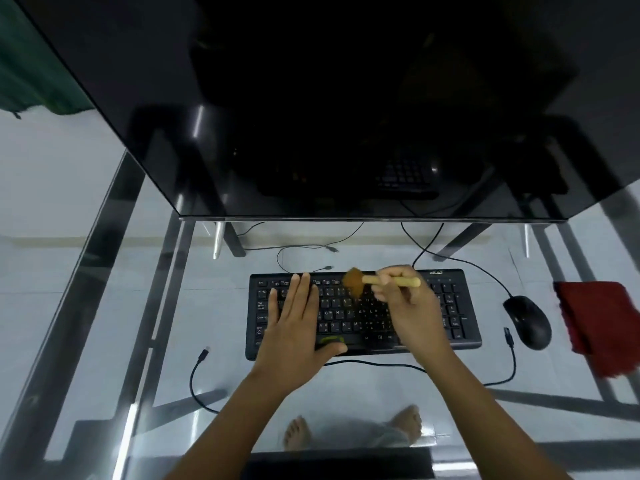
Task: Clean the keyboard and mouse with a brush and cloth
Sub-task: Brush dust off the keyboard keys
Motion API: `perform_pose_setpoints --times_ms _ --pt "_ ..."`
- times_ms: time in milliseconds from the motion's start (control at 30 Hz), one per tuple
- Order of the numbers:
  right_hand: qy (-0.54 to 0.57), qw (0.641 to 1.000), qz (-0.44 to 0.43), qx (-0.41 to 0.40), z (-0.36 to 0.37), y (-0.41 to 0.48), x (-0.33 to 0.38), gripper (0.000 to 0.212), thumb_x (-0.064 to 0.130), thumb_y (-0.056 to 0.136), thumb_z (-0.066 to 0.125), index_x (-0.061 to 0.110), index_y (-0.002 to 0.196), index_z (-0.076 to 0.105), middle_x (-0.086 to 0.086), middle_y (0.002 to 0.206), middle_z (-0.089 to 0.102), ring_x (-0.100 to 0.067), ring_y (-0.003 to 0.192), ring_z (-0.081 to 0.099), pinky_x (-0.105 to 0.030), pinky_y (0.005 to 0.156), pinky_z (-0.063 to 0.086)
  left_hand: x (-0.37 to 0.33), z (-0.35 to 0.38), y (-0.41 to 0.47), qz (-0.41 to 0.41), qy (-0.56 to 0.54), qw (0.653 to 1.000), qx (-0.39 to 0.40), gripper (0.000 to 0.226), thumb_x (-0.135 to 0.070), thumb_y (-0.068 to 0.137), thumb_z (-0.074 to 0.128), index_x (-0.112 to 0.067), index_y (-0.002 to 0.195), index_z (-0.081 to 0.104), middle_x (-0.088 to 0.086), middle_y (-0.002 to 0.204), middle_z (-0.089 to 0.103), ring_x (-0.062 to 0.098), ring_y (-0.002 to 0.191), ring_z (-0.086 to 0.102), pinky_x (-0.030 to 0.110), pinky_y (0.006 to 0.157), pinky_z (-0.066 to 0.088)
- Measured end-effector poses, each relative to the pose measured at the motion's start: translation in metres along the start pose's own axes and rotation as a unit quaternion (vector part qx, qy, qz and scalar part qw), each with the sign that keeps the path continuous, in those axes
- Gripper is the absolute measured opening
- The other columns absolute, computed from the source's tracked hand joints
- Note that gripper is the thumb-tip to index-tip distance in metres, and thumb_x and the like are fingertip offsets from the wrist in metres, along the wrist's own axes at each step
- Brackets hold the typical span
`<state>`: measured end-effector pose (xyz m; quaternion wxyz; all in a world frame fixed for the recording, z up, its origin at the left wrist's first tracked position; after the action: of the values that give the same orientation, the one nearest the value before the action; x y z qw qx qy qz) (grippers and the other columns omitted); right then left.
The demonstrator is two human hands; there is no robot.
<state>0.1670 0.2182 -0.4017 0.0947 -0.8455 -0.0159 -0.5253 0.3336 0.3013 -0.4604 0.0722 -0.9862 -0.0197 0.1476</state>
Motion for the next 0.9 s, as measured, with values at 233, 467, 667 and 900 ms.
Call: perform_pose_setpoints --times_ms 233,467,667,900 --pt "-0.043 0.998 -0.027 -0.037 -0.019 0.0 -0.004 0.012 0.015 0.096 0.057 0.023 0.092 0.064 -0.002 0.093 0.071 -0.016 0.084 0.069 -0.032 0.078 0.056 -0.003 0.002 0.0 -0.003 -0.006 1.0 0.003 0.106 -0.081 0.078 0.035 -0.012 0.153 0.003 0.005 0.161 -0.012 0.017 0.145 -0.021 0.046 0.114 -0.017" --pt "-0.069 0.996 -0.056 0.012 -0.018 -0.007 -0.006 0.013 0.013 0.095 0.057 0.023 0.09 0.064 0.005 0.084 0.071 -0.015 0.081 0.069 -0.029 0.074 0.056 -0.017 0.006 0.007 -0.02 -0.02 1.0 0.009 0.115 -0.084 0.069 0.039 -0.011 0.152 0.009 0.01 0.161 -0.007 0.022 0.146 -0.019 0.05 0.116 -0.011" --pt "0.006 0.982 0.063 0.18 -0.016 -0.024 -0.028 0.011 0.013 0.096 0.056 0.012 0.091 0.066 0.002 0.08 0.076 -0.018 0.077 0.072 -0.025 0.07 0.059 -0.028 0.009 0.012 -0.009 -0.008 1.0 0.024 0.118 -0.084 0.068 0.042 -0.012 0.153 0.004 0.007 0.16 -0.016 0.018 0.143 -0.027 0.05 0.114 -0.015" --pt "0.066 0.996 0.044 0.03 -0.058 0.0 -0.033 0.009 0.02 0.096 0.059 0.016 0.094 0.066 -0.005 0.089 0.074 -0.018 0.083 0.073 -0.044 0.084 0.058 -0.062 0.01 0.026 0.022 -0.008 0.999 0.026 0.112 -0.082 0.074 0.038 -0.011 0.153 0.003 0.007 0.16 -0.016 0.018 0.144 -0.026 0.051 0.115 -0.014"
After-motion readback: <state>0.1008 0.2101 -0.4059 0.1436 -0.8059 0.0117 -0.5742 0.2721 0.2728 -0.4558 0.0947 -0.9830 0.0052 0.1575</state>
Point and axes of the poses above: each hand's wrist, its own y-axis towards the middle knuckle, its own z-axis out of the palm, x = y × z, the point moved 7 cm from there along y, towards the middle knuckle
